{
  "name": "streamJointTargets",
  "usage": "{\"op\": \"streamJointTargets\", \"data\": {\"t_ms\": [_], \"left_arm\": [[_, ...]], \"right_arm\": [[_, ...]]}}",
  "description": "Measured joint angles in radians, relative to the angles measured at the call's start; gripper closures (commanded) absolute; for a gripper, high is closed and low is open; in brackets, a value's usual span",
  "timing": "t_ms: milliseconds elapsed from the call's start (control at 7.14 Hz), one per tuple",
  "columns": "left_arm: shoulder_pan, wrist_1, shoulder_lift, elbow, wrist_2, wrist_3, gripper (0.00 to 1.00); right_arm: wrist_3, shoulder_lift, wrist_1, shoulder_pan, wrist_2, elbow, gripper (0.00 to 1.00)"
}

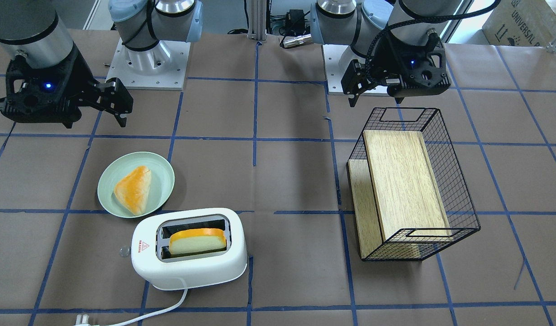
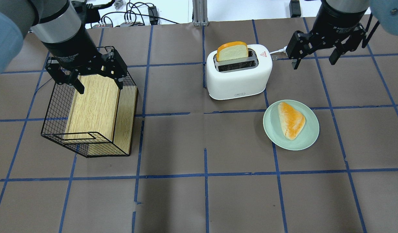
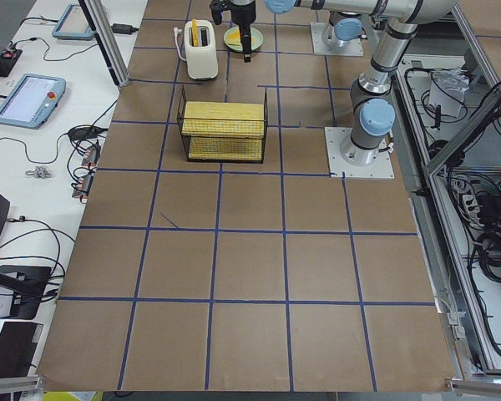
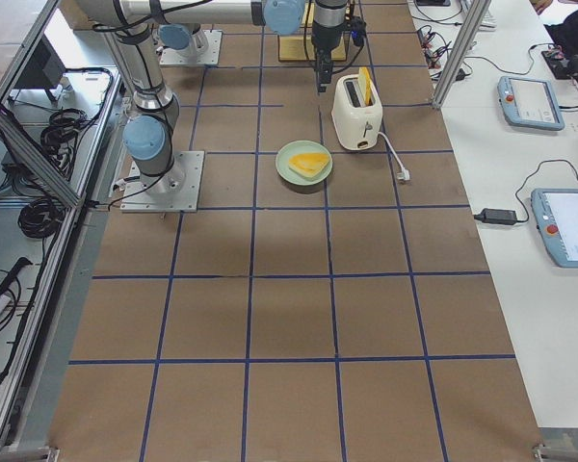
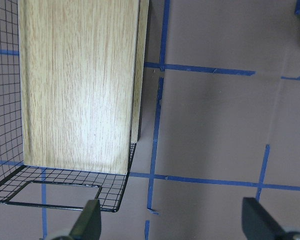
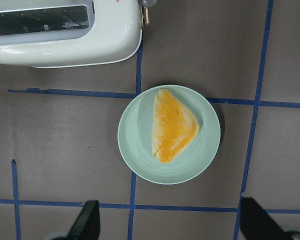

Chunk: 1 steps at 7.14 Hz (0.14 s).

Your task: Press toaster with right arm

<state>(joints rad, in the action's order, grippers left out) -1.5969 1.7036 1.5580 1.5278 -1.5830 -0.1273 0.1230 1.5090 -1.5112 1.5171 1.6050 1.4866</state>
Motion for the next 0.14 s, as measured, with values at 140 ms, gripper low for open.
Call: {"op": "streamJointTargets", "data": {"t_ms": [140], "left_arm": [[0.0,0.0,0.0,0.0,0.0,0.0,0.0]], "right_arm": [[0.002,0.0,-0.001,-0.001,0.0,0.003,0.0]]}}
